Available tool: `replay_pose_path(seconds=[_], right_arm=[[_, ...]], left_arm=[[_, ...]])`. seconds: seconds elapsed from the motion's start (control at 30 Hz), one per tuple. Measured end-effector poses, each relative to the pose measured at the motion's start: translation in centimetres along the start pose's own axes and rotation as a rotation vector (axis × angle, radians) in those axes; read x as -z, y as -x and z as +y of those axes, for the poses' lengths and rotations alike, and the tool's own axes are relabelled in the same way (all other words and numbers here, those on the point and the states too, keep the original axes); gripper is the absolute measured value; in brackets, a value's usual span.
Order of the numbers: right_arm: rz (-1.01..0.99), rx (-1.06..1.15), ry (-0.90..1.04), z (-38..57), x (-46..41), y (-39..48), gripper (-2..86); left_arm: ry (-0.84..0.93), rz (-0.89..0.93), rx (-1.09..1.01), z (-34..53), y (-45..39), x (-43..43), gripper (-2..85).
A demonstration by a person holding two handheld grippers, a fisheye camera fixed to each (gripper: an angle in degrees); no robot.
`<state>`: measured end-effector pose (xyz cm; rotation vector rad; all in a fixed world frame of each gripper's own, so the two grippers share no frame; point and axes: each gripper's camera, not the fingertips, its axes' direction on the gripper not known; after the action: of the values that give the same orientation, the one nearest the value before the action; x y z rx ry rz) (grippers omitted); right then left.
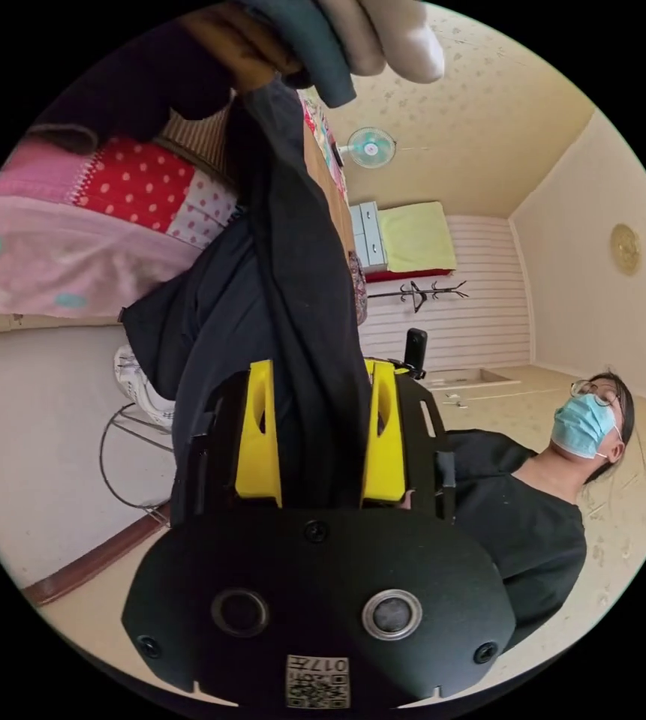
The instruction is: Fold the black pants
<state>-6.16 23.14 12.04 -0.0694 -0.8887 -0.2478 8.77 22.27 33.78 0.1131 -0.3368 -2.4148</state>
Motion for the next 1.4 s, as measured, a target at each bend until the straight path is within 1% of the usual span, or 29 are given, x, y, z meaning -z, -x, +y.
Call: replay_pose_path(seconds=[0.03, 0.07, 0.1, 0.17, 0.3, 0.37, 0.43, 0.57, 0.73, 0.9, 1.0, 1.07, 1.17, 1.2, 1.27, 1.4], right_arm=[[-0.001, -0.009, -0.005, 0.0, -0.3, 0.1, 15.2], [-0.001, -0.016, -0.006, 0.0, -0.7, 0.1, 15.6], [-0.001, -0.02, -0.005, -0.1, -0.9, 0.2, 15.7], [-0.011, -0.024, 0.004, -0.6, -1.7, 0.2, 16.2], [-0.027, -0.035, 0.025, -1.9, -2.5, 0.3, 16.7], [-0.032, -0.031, 0.006, -2.4, -2.7, 0.4, 16.8], [-0.047, -0.033, -0.015, -2.6, -2.9, 0.3, 16.8], [-0.084, -0.038, -0.072, -3.2, -3.6, -0.4, 16.6], [-0.098, -0.061, -0.154, -4.5, -4.5, -0.6, 15.7], [-0.076, -0.101, -0.061, -6.4, -7.3, -0.1, 14.3], [-0.102, -0.094, -0.063, -6.7, -7.9, -0.4, 9.6], [-0.201, 0.006, -0.096, -6.6, -6.3, -0.3, 4.8], [-0.298, 0.123, -0.171, -6.1, -2.2, 0.3, 3.3], [-0.287, 0.15, -0.186, -5.9, -1.3, 0.7, 3.2], [-0.19, 0.251, -0.239, -5.1, 2.7, 2.7, 2.8], [-0.087, 0.317, -0.251, -4.2, 6.9, 5.5, 2.5]], left_arm=[[0.016, -0.034, 0.0, 0.3, -0.6, 0.1, 13.6], [0.034, -0.023, -0.008, 0.4, -1.0, -0.1, 11.1], [0.049, -0.016, -0.01, 0.6, -1.8, -0.2, 6.3], [0.06, 0.04, -0.061, 0.6, -3.6, -0.3, 4.3], [-0.027, 0.075, -0.141, 0.2, -5.2, 3.8, 3.6], [-0.07, 0.13, -0.13, 0.3, -4.2, 6.0, 3.4], [-0.135, 0.125, -0.117, 0.8, -3.3, 8.7, 3.4], [-0.138, 0.076, -0.08, 1.0, -2.0, 10.1, 3.4], [-0.163, 0.152, -0.03, 1.1, 0.7, 11.3, 3.6], [-0.173, 0.19, -0.014, 1.2, 1.4, 12.3, 3.8], [-0.165, 0.233, -0.006, 1.2, 1.4, 12.8, 3.8], [-0.152, 0.282, -0.008, 1.2, 1.0, 12.9, 3.8], [-0.098, 0.371, -0.04, 0.8, -1.4, 11.9, 3.8], [-0.073, 0.399, -0.065, 0.6, -2.9, 11.3, 3.9], [-0.024, 0.42, -0.109, 0.2, -5.5, 9.9, 3.8], [0.1, 0.374, -0.207, -0.3, -11.3, 6.5, 3.8]])
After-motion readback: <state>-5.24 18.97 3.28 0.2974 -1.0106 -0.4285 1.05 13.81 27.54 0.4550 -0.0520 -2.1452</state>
